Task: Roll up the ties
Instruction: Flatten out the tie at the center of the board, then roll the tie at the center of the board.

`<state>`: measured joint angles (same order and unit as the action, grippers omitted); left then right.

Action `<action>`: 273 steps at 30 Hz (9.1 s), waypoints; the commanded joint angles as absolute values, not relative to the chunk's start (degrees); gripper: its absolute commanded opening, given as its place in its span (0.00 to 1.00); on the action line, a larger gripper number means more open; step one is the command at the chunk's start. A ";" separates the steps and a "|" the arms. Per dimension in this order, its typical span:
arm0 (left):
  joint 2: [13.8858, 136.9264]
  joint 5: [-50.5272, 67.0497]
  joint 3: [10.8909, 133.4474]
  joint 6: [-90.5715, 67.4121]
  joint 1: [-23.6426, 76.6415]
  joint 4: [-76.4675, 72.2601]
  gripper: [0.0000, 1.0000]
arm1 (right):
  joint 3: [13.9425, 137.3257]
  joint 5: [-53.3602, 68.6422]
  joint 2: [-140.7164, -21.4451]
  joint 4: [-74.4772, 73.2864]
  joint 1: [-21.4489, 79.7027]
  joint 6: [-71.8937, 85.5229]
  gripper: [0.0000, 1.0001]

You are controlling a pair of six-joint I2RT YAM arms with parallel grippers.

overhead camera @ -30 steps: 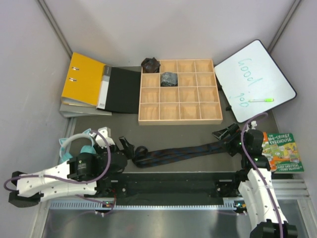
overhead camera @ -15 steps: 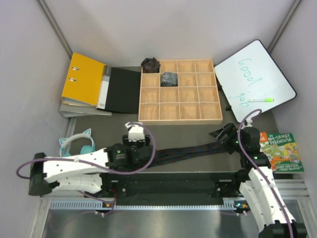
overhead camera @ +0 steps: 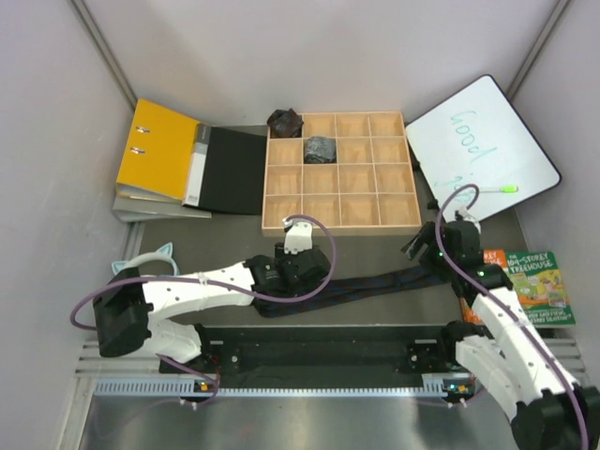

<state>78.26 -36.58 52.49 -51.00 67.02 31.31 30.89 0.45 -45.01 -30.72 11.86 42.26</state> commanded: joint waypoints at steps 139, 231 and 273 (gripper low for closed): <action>67.38 -27.79 44.00 -43.52 52.66 25.14 0.66 | 24.35 14.85 -33.31 -28.92 -40.69 39.11 0.00; 58.81 -25.39 31.65 -64.94 54.14 47.53 0.32 | 25.31 20.74 -33.57 -27.60 -25.31 39.29 0.72; 48.16 -27.94 21.09 -75.85 56.07 41.66 0.34 | 23.91 24.70 -35.51 -25.40 -24.43 38.67 0.72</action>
